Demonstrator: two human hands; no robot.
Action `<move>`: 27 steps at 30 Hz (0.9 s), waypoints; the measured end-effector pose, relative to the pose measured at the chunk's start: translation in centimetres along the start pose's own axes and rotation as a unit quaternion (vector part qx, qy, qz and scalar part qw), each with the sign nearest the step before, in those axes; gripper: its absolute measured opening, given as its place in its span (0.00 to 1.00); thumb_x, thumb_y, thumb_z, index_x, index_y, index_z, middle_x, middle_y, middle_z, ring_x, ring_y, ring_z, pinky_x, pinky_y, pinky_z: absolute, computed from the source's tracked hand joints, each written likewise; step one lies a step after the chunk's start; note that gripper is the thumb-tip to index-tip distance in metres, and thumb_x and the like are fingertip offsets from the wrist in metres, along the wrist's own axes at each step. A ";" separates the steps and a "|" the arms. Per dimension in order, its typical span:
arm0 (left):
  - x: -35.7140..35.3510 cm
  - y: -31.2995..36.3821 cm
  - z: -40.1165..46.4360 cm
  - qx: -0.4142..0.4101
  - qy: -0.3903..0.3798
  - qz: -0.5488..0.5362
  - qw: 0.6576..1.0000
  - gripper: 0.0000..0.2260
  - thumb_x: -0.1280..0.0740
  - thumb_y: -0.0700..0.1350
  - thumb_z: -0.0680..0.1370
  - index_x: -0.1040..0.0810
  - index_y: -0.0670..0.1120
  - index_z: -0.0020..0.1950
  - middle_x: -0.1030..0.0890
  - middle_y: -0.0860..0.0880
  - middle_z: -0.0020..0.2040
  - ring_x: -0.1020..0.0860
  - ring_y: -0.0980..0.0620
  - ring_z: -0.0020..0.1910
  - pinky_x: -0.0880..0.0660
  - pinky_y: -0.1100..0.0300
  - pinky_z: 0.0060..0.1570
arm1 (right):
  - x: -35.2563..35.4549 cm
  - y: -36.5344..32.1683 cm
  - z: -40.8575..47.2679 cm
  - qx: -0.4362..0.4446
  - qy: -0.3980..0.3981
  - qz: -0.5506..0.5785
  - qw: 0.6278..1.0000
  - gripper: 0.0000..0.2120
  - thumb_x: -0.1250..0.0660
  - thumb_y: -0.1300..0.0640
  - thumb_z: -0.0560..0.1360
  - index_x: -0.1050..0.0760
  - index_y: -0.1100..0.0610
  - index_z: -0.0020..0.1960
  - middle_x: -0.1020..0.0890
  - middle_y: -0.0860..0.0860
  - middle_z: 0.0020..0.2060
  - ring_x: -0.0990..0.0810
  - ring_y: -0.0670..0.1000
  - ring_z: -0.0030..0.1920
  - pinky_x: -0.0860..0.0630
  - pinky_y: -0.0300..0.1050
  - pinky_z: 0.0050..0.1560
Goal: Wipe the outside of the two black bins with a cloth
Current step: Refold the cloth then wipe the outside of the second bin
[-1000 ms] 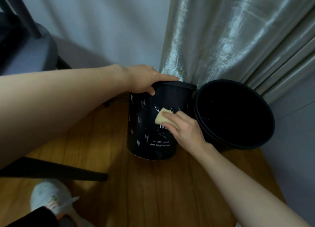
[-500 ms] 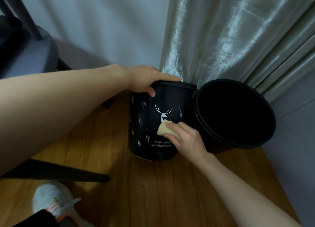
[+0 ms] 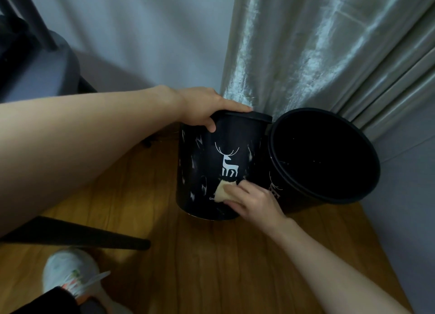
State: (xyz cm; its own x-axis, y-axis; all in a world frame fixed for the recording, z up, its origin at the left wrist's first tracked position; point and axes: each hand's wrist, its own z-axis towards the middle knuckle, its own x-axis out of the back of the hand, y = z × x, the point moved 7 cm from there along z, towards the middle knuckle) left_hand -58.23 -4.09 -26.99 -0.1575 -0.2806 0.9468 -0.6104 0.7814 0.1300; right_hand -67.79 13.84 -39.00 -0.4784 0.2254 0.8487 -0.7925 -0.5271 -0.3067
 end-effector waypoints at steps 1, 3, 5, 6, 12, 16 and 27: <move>-0.1 -0.1 0.0 0.003 0.001 0.002 1.000 0.40 0.28 0.45 0.75 0.50 0.70 0.75 0.22 0.43 0.57 0.25 0.44 0.53 0.28 0.49 0.57 | -0.1 0.0 0.0 0.010 -0.009 -0.010 1.000 0.13 0.33 0.49 0.77 0.22 0.55 0.57 0.22 0.51 0.43 0.20 0.51 0.42 0.18 0.50 0.35; 0.0 -0.1 0.1 0.007 0.006 0.007 1.000 0.40 0.28 0.45 0.75 0.50 0.70 0.75 0.21 0.42 0.54 0.25 0.43 0.51 0.28 0.50 0.54 | 0.9 0.4 1.2 -0.018 0.019 -0.012 1.000 0.13 0.33 0.49 0.76 0.22 0.54 0.57 0.23 0.51 0.41 0.21 0.52 0.40 0.19 0.51 0.33; -0.1 0.0 0.3 0.006 0.006 0.007 1.000 0.40 0.28 0.45 0.75 0.49 0.68 0.76 0.21 0.42 0.54 0.24 0.43 0.51 0.28 0.51 0.54 | 2.4 1.1 3.0 -0.081 0.075 0.001 0.994 0.15 0.32 0.48 0.76 0.21 0.55 0.58 0.23 0.51 0.41 0.21 0.53 0.38 0.20 0.49 0.34; -0.1 0.2 0.3 0.005 0.006 0.010 1.000 0.40 0.28 0.45 0.75 0.49 0.68 0.76 0.21 0.42 0.54 0.24 0.44 0.50 0.28 0.52 0.54 | 2.8 1.3 3.6 -0.100 0.091 0.007 0.991 0.16 0.32 0.48 0.75 0.21 0.55 0.59 0.22 0.52 0.41 0.21 0.53 0.38 0.20 0.49 0.34; -0.1 -0.1 0.2 0.010 0.002 -0.005 1.000 0.40 0.28 0.46 0.75 0.49 0.70 0.75 0.22 0.42 0.55 0.25 0.43 0.52 0.29 0.52 0.55 | 0.0 -0.6 0.2 -0.015 0.015 0.010 1.000 0.14 0.34 0.50 0.77 0.24 0.53 0.60 0.23 0.51 0.43 0.20 0.53 0.40 0.19 0.51 0.33; 0.0 0.1 0.2 0.012 0.004 0.000 1.000 0.40 0.28 0.45 0.75 0.49 0.69 0.75 0.22 0.42 0.56 0.26 0.44 0.51 0.32 0.55 0.52 | -0.5 -1.1 0.4 0.000 -0.010 -0.006 1.000 0.13 0.32 0.51 0.76 0.25 0.51 0.60 0.23 0.50 0.42 0.20 0.52 0.40 0.19 0.51 0.32; -0.1 -0.1 0.4 0.008 0.006 -0.013 1.000 0.40 0.28 0.45 0.75 0.49 0.69 0.75 0.22 0.42 0.56 0.27 0.45 0.50 0.30 0.53 0.55 | -1.4 -1.8 -1.7 0.020 -0.026 -0.006 0.999 0.14 0.31 0.52 0.75 0.26 0.51 0.60 0.23 0.51 0.43 0.20 0.51 0.41 0.19 0.49 0.31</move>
State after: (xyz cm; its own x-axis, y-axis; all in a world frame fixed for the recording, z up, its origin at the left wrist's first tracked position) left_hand -58.48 -4.32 -27.18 -0.1324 -0.2943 0.9465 -0.6260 0.7652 0.1504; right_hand -66.34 15.89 -40.37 -0.4469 0.1891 0.8743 -0.7824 -0.5564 -0.2796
